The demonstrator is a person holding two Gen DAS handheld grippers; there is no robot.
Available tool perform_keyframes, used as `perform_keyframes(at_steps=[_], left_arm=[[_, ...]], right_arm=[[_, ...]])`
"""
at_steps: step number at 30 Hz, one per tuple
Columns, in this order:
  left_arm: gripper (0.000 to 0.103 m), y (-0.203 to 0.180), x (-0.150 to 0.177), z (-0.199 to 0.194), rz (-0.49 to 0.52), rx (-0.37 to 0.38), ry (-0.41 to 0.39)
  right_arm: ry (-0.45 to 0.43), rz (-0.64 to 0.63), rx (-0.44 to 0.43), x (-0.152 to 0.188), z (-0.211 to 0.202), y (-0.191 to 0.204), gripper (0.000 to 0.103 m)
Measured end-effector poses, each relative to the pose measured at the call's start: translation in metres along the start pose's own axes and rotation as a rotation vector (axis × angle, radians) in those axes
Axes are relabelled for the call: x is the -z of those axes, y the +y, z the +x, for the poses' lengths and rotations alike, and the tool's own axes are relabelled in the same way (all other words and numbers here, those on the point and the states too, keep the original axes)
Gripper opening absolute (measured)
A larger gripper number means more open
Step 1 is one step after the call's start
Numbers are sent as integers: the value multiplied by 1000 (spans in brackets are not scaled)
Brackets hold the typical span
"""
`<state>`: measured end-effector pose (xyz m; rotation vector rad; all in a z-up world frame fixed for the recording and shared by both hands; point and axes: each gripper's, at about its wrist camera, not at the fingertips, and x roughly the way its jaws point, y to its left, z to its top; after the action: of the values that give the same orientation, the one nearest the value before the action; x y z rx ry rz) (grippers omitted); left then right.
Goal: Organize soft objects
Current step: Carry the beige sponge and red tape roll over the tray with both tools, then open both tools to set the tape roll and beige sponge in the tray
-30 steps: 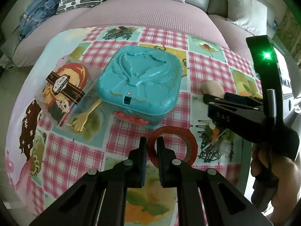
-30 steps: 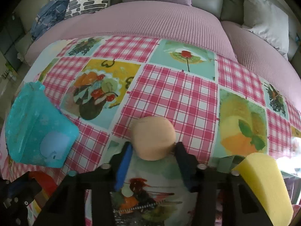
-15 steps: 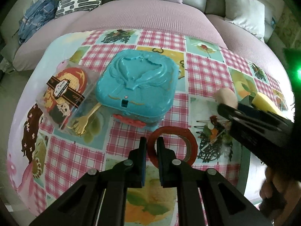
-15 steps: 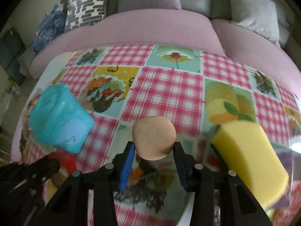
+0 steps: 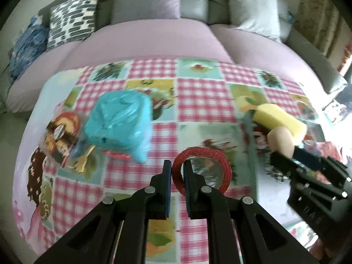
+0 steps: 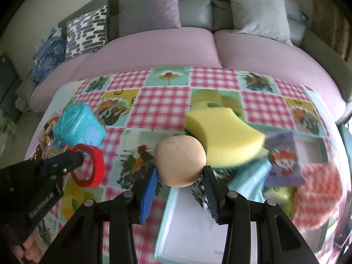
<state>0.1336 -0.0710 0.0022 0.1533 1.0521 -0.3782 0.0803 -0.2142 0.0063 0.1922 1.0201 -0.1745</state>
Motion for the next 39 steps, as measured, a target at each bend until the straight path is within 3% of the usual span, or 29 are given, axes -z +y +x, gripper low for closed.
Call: perform_keyframes(at_steps=[12, 24, 39], left_arm=[[11, -74, 1, -12, 186, 102, -10], [11, -145, 25, 10, 376, 168, 82], [11, -163, 42, 44, 424, 143, 195]], right_arm=[[26, 140, 84, 47, -24, -68, 45], [96, 222, 128, 77, -16, -111, 45], [152, 200, 128, 84, -1, -114, 46]])
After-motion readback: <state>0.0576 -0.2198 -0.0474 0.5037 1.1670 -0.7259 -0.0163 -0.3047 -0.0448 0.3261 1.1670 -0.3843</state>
